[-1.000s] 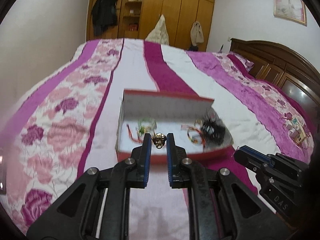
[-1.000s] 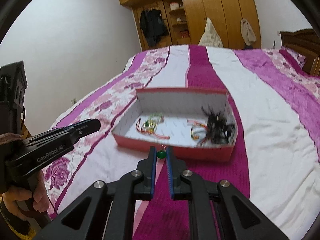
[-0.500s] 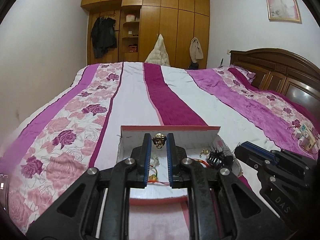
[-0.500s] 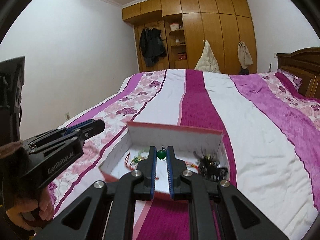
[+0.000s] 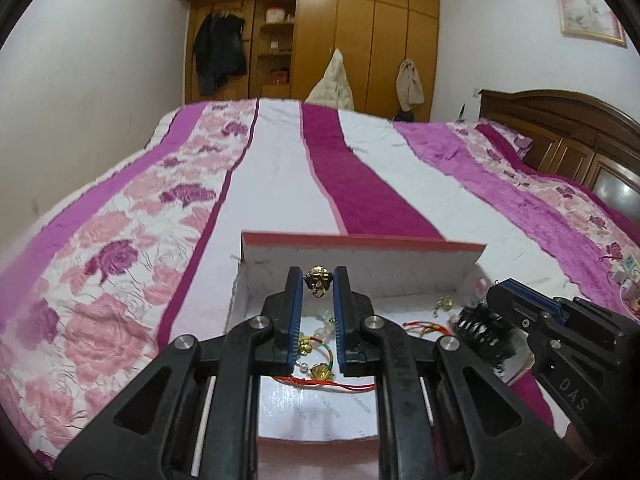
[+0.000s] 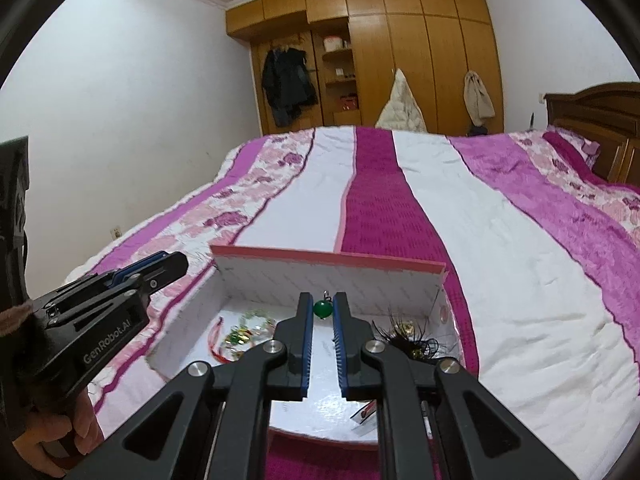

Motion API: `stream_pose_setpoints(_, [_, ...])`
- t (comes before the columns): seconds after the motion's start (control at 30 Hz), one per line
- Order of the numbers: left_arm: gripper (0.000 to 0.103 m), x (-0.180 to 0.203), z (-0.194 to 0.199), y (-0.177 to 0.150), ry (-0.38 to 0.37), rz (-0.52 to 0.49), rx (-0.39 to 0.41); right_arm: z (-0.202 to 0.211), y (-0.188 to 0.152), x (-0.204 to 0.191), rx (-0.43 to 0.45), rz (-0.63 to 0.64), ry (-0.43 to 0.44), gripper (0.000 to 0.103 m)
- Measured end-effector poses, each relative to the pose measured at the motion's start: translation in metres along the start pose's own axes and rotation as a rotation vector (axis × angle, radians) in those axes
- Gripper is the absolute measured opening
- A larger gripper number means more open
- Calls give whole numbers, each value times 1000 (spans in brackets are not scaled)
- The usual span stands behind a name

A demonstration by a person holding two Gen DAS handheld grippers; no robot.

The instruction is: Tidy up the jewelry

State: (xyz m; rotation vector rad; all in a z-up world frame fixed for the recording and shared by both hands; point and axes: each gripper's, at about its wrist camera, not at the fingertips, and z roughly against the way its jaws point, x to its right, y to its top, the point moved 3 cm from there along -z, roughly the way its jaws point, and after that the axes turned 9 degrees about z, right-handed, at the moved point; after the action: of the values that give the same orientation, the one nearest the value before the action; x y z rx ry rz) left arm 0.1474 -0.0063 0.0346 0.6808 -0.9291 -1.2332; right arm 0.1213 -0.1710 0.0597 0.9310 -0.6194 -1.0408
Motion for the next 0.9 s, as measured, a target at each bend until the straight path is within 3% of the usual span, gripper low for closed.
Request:
stream_pose_setpoints(0.4, [8,-7,-42,-27,13,8,-154,-51,-36,19,-158,-51,-2,12])
stream_pose_setpoints(0.47, [12,-6,-45,-30,15,-4,-176,-55,-39,20,-172,-60,8,12])
stream_pose_setpoints(0.53, [27,-5,-45,-32,22,-2,-186,-57,-41,20,-190,-69,21,14])
stream_pose_setpoints(0.63, [39,-6,-40,-30,18,17,-180,-53,-40,19,-186,-75,27,29])
stream_pose_setpoints(0.73, [45,-6,-34,-28,16,23,-178,-44,-36,18,-168,-74,28,39])
stream_pose_setpoints(0.9, [46,-6,-16,-22,11,30,-170,-24,-26,15,-141,-74,29,40])
